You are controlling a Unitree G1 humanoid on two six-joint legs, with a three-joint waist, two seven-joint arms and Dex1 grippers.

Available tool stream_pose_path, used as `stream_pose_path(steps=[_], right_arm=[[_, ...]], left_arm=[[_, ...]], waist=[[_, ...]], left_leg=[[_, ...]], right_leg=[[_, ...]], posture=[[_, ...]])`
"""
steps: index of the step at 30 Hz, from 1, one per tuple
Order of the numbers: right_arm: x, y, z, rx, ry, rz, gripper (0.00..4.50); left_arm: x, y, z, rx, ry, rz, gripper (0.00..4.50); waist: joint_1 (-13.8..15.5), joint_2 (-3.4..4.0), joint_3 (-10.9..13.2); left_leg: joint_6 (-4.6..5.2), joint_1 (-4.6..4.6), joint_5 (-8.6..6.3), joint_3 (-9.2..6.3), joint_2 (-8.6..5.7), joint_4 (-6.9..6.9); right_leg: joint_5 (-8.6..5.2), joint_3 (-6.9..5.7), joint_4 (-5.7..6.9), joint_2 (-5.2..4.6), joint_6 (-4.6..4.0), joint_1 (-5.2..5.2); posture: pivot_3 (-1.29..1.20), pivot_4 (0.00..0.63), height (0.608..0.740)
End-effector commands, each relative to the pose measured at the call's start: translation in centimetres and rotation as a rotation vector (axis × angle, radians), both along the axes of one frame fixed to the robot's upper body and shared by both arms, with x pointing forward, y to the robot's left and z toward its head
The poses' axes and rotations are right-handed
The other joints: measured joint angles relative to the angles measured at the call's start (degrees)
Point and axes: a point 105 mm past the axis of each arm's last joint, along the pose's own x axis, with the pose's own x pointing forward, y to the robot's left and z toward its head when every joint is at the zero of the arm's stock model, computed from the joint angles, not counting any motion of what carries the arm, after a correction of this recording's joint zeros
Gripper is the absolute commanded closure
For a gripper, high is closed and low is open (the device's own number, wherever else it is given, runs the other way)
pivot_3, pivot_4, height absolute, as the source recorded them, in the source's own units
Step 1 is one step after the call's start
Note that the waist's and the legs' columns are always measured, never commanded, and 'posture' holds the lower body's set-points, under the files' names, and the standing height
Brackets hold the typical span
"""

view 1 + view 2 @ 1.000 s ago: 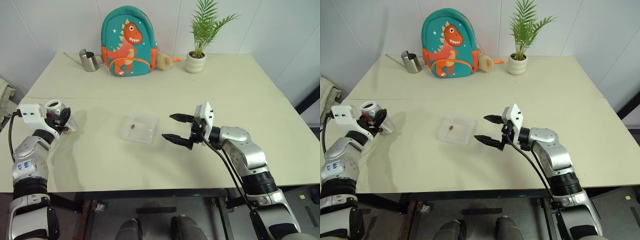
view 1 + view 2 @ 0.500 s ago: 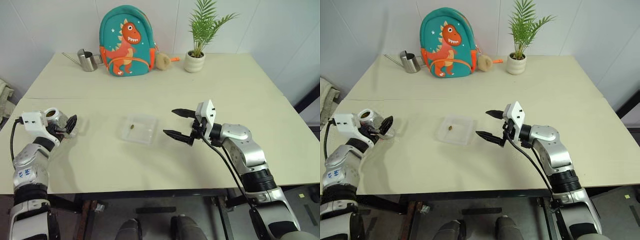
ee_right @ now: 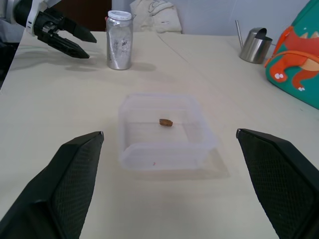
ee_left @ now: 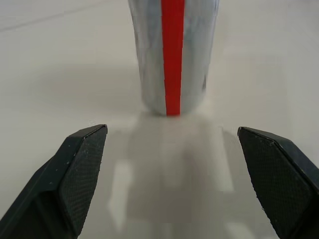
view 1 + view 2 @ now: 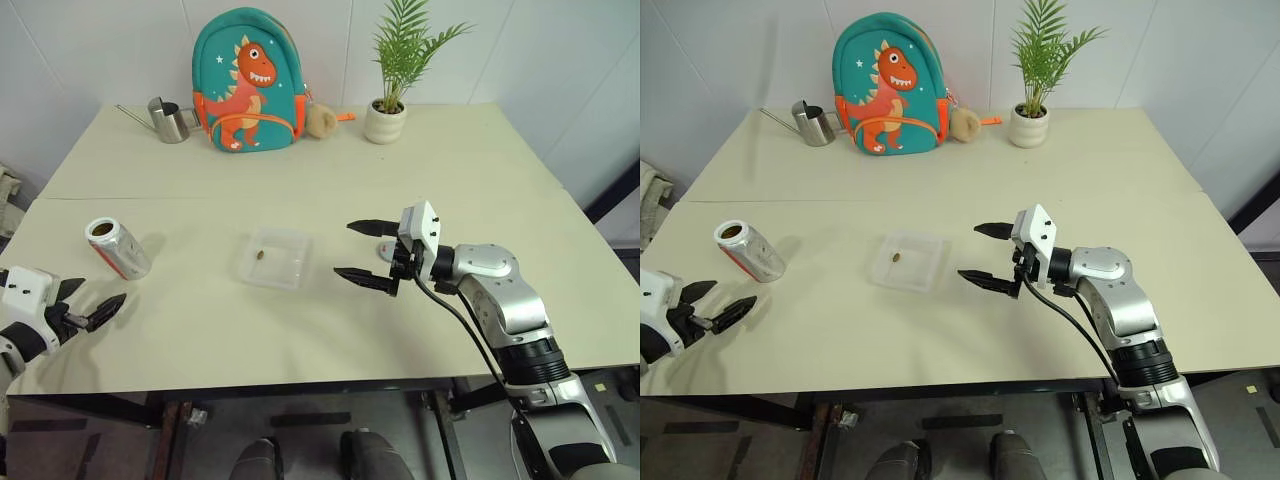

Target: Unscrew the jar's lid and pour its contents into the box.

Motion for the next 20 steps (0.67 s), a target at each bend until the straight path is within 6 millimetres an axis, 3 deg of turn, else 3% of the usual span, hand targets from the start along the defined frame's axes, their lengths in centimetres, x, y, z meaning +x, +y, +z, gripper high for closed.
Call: stream_pose_path(steps=[1, 7, 9, 16, 20], right_arm=[[0.3, -1.7, 2.3, 0.024, -0.099, -0.029, 0.0], [1.2, -4.4, 2.4, -0.04, -0.066, -0.027, 0.0], [1.3, -5.4, 2.3, -0.086, -0.084, -0.038, 0.0], [0.8, -6.7, 2.6, -0.123, -0.098, -0.051, 0.0], [0.7, -6.1, 2.6, -0.1, -0.094, -0.046, 0.0]], left_arm=[[-0.8, -4.5, 3.1, 0.203, -0.081, -0.298, 0.03], [0.4, -11.6, 6.4, 0.179, -0.225, -0.526, 0.03], [0.4, -13.2, 6.8, 0.194, -0.217, -0.592, 0.03], [0.7, -14.4, 7.3, 0.182, -0.195, -0.659, 0.03], [1.0, -14.4, 7.6, 0.164, -0.208, -0.624, 0.03]], waist=[[0.01, 0.0, 0.0], [0.44, 0.01, 0.0], [0.43, 0.01, 0.0], [-0.24, 0.04, 0.02], [-0.14, 0.05, 0.03]], left_leg=[[-0.01, 0.01, 0.0, 0.03, -0.05, -0.12], [0.07, -0.02, 0.08, 0.08, -0.16, -0.53], [0.1, -0.02, 0.07, 0.19, -0.17, -0.59], [0.12, 0.06, -0.01, 0.7, 0.11, -0.46], [0.07, 0.08, -0.04, 0.7, 0.21, -0.01]], right_leg=[[0.0, -0.02, -0.04, -0.19, -0.03, -0.01], [-0.02, -0.46, -0.35, -0.53, -0.1, 0.0], [-0.01, -0.58, -0.47, -0.53, -0.06, 0.03], [0.02, -0.85, -0.31, -0.1, 0.01, -0.12], [0.02, -0.75, 0.03, 0.06, 0.01, -0.09]], posture=[[0.0, 0.15, 0.74], [0.0, 0.15, 0.74], [0.0, 0.15, 0.74], [0.0, 0.15, 0.74], [0.0, 0.15, 0.74]])
